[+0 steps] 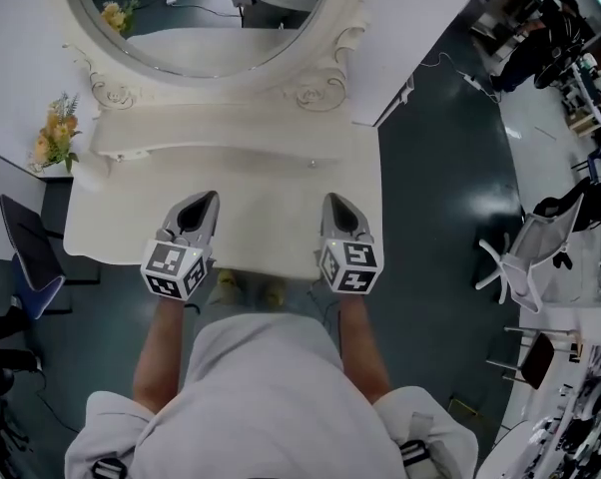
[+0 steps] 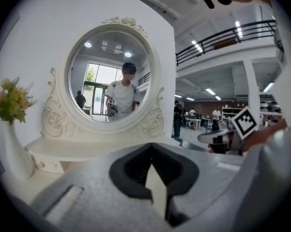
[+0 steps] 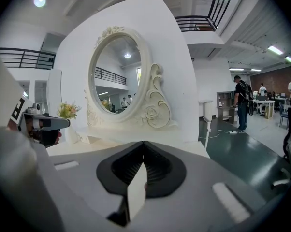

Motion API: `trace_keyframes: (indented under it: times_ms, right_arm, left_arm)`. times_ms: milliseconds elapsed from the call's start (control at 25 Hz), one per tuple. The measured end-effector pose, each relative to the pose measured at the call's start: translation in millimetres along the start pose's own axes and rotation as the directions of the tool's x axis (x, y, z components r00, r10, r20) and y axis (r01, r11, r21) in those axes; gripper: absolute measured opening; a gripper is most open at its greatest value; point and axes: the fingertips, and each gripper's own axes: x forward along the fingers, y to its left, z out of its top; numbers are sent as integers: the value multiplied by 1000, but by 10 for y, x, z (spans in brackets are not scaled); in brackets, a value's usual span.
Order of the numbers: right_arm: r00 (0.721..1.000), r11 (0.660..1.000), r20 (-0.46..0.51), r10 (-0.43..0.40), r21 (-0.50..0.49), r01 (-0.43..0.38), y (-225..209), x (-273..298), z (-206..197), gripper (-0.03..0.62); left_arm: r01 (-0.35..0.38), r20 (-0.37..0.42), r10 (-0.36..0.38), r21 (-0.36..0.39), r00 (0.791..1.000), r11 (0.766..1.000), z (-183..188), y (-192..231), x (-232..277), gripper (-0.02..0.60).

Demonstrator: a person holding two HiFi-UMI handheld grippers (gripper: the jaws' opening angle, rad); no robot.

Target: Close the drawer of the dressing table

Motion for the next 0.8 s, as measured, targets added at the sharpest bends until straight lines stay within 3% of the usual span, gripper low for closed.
trace_keyframes:
  times_ms: [800]
  right_arm:
    - [996, 997, 90, -14, -77, 21, -83, -406, 498, 3]
  left_arm:
    - [-48, 122, 44, 32, 992, 998, 539, 66, -103, 0]
